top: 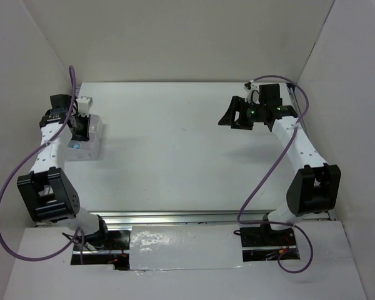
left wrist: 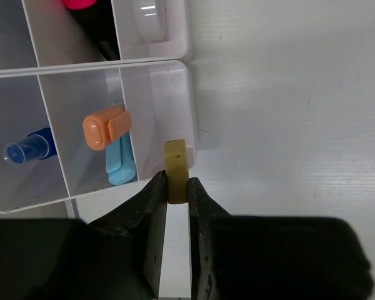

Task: Sort the stationery into containers
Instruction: Place the stationery into the container

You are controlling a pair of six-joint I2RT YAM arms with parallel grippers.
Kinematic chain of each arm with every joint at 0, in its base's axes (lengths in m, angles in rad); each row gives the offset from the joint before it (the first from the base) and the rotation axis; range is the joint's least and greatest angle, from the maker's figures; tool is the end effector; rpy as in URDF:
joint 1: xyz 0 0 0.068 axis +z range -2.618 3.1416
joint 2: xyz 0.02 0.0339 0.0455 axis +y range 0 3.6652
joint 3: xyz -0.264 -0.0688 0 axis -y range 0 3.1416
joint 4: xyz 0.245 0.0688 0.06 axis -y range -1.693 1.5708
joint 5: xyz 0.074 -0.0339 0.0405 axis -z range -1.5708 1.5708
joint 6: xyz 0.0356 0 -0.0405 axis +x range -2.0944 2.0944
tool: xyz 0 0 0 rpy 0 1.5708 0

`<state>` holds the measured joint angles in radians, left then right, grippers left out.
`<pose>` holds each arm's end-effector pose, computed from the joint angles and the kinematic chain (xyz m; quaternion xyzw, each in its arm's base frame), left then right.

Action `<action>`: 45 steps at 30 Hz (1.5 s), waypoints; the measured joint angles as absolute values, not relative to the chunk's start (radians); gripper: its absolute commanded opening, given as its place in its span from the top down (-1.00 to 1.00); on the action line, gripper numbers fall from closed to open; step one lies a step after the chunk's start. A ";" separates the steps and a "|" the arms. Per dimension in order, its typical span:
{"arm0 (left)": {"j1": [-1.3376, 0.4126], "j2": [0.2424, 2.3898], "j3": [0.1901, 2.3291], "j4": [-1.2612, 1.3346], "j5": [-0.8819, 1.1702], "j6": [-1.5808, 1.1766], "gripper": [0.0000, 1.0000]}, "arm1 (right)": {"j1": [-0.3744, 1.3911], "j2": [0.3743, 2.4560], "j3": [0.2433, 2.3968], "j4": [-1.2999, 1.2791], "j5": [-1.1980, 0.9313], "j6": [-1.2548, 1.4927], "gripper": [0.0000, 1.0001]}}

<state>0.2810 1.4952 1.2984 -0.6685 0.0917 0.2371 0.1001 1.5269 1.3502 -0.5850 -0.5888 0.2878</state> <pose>0.3113 0.0865 0.3044 -0.0047 0.9376 0.0468 0.3446 0.3315 0.0532 0.3217 -0.0313 0.8866 0.3343 0.3182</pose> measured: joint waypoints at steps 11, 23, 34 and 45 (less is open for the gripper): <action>0.277 1.632 1.351 -0.652 0.019 0.233 0.64 | 0.084 1.527 1.350 -0.600 -0.589 0.271 -0.52; 0.271 1.689 1.395 -0.644 -0.015 0.230 0.27 | 0.081 1.528 1.350 -0.608 -0.591 0.270 -0.52; 0.270 1.689 1.395 -0.644 -0.020 0.229 -0.06 | 0.080 1.537 1.368 -0.615 -0.600 0.271 -0.52; 0.318 1.732 1.486 -0.655 -0.022 0.229 -0.09 | 0.080 1.538 1.369 -0.616 -0.606 0.271 -0.53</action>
<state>0.3176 1.7325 1.4857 -0.6548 -0.0223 0.2291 0.0803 1.5375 1.3685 -0.6155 -0.6056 0.2707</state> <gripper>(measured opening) 0.541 0.765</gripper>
